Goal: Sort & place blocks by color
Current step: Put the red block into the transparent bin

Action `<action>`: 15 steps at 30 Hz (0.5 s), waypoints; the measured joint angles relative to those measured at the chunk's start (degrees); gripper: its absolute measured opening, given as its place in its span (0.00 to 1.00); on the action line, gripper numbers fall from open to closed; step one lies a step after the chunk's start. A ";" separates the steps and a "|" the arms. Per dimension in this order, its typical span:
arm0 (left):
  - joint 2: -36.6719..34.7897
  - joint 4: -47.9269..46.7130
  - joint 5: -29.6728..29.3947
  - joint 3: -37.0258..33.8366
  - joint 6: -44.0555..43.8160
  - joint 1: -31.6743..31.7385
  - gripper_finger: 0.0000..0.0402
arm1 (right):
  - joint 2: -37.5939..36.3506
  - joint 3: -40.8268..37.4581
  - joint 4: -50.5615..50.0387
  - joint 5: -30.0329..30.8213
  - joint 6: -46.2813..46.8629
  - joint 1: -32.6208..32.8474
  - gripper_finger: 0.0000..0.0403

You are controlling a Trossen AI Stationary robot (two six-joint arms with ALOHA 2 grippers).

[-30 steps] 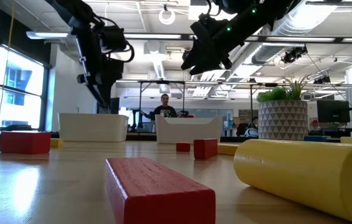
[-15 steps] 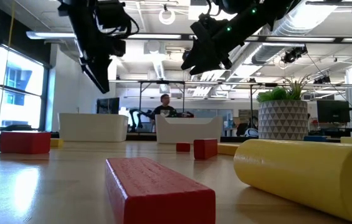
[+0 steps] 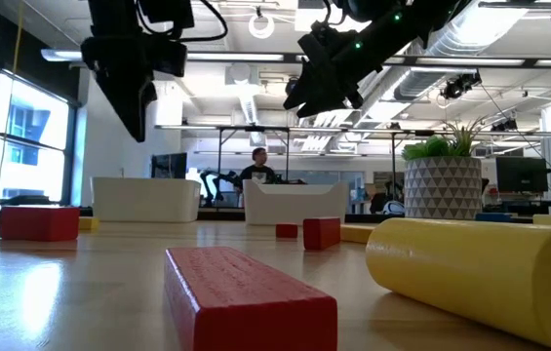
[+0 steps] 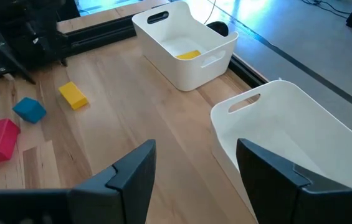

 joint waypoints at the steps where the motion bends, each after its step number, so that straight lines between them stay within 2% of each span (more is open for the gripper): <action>1: 0.00 -0.69 0.15 0.00 -0.45 -0.82 0.45 | 0.00 0.00 0.01 0.00 0.04 -0.01 0.52; 10: 0.00 -1.88 7.27 0.00 -4.70 -6.36 0.45 | 0.00 0.00 -0.01 0.00 0.05 0.00 0.52; 15: 0.09 -1.88 8.67 0.00 -6.01 -9.44 0.45 | 0.00 0.00 0.00 0.00 0.06 0.00 0.52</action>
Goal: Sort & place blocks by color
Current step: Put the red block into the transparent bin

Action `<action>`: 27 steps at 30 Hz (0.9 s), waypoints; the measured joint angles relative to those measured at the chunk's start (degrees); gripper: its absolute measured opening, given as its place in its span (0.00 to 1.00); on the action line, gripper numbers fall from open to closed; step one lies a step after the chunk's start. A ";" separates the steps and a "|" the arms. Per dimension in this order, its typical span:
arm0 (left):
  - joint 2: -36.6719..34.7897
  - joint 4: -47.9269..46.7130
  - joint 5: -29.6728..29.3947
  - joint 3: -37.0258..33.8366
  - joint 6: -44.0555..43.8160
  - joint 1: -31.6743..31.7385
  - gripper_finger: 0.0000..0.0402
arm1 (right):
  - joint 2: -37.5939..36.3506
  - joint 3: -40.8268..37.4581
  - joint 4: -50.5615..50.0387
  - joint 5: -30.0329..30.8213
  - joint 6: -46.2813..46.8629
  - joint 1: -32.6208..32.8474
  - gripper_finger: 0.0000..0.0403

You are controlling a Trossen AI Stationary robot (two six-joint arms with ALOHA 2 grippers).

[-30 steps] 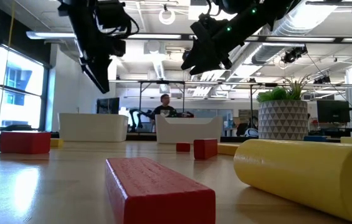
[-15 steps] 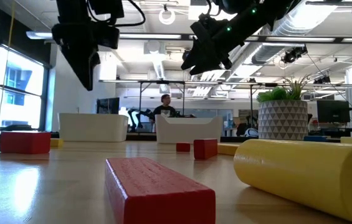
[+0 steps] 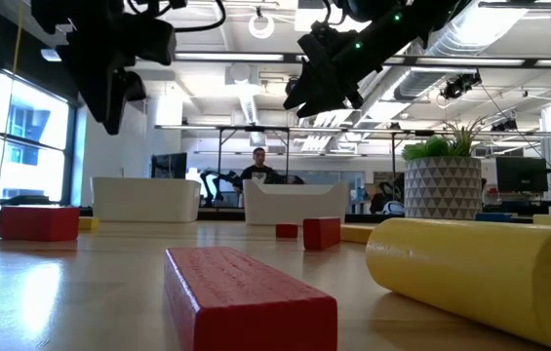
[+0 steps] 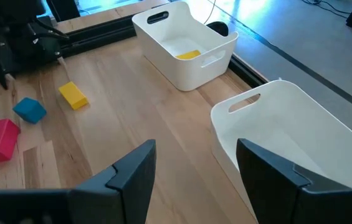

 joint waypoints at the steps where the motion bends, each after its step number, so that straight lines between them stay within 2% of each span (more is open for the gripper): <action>1: 0.00 0.01 0.00 0.00 0.00 -0.67 0.45 | 0.00 0.00 0.00 -0.01 -0.02 0.01 0.52; 15: 0.02 0.69 -0.49 -0.02 -1.51 -8.23 0.45 | 0.00 0.00 -0.01 -0.01 -0.01 0.01 0.52; 21: 0.02 1.06 -6.25 -0.03 -1.51 -10.58 0.45 | 0.00 0.00 0.01 -0.01 -0.01 0.00 0.52; 27: 0.02 4.11 -7.10 -2.42 -1.49 -12.68 0.45 | 0.00 0.00 0.02 0.00 -0.01 -0.01 0.52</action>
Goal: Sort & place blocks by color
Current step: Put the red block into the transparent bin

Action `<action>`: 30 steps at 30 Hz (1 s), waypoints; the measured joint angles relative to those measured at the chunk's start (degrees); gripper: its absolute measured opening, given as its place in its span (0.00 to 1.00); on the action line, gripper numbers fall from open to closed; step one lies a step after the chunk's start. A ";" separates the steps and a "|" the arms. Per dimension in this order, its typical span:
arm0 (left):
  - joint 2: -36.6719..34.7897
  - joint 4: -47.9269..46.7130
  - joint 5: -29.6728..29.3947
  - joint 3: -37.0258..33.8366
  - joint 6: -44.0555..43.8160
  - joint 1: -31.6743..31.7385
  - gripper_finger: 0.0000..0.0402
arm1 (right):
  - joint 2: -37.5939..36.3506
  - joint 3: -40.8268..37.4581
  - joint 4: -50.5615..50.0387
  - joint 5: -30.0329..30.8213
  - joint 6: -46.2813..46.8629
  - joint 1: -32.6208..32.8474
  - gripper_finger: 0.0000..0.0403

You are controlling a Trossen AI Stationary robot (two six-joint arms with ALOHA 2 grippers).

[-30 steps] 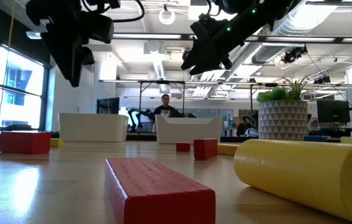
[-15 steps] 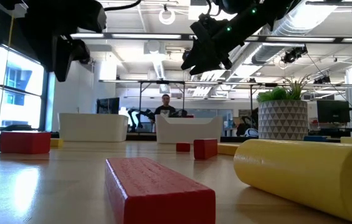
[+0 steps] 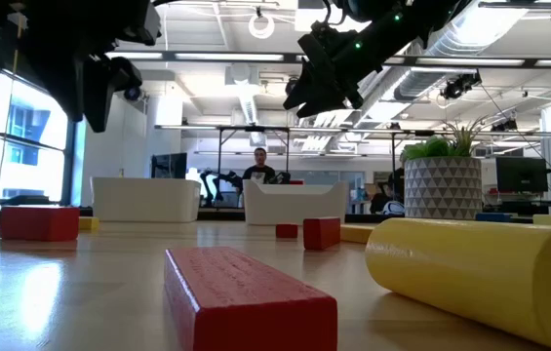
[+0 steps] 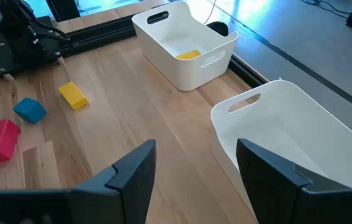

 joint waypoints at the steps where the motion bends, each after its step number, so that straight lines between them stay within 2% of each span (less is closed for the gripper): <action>1: 0.00 0.53 0.00 -0.51 0.00 -0.34 0.45 | 0.00 0.00 0.00 -0.02 0.01 0.01 0.52; 7: 0.02 4.08 0.00 -3.84 -0.02 -2.09 0.45 | 0.00 0.00 0.00 -2.03 0.01 -0.01 0.52; 18: 1.34 6.73 1.16 -7.27 -1.21 -3.30 0.45 | 0.00 0.00 -0.18 -2.01 0.01 -0.01 0.52; 30: 10.05 8.34 1.26 -8.20 -1.12 -3.28 0.45 | 0.00 0.01 -1.48 -1.98 0.01 -0.01 0.52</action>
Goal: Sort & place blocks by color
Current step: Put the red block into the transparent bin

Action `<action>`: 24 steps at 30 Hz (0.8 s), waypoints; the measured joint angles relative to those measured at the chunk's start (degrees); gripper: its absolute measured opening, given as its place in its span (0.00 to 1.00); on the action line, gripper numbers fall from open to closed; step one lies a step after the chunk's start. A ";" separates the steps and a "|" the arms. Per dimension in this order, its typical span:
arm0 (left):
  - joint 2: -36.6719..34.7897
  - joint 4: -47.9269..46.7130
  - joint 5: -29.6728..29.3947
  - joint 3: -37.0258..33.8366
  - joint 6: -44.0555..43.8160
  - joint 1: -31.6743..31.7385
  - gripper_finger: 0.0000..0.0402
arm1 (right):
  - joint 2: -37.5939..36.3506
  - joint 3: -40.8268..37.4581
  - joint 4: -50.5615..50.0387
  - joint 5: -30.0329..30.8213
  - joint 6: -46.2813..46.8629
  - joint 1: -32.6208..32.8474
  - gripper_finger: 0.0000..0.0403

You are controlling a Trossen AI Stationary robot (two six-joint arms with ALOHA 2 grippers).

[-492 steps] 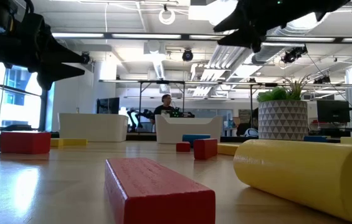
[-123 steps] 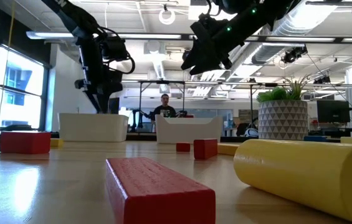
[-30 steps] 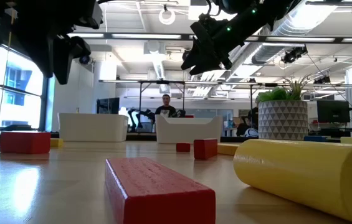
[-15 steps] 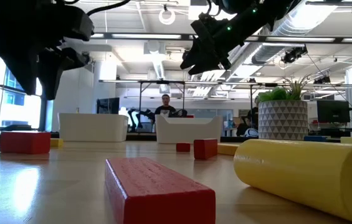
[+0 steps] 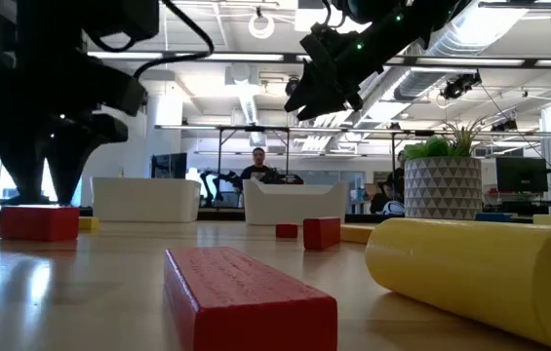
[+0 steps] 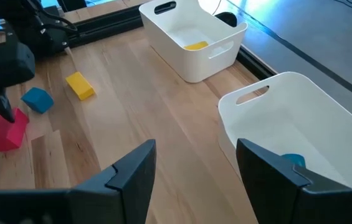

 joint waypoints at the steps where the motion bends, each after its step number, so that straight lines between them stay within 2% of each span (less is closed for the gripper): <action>1: 0.88 0.28 -0.02 0.03 0.01 0.00 0.45 | 0.00 0.01 -0.10 0.00 0.00 0.00 0.52; 10: 7.17 0.74 -0.38 0.07 -0.35 0.00 0.44 | 0.00 0.01 -1.00 0.00 0.00 0.00 0.52; 13: 8.32 0.87 -0.16 0.13 -0.29 0.01 0.40 | 0.00 0.01 -1.10 0.00 0.00 0.00 0.52; 18: 8.57 0.73 -0.13 0.28 1.15 0.04 0.26 | 0.00 0.01 -1.12 0.00 0.86 0.00 0.52; 24: 7.01 1.08 -0.26 0.02 1.08 0.02 0.25 | 0.00 0.01 -1.13 -0.40 2.58 0.00 0.52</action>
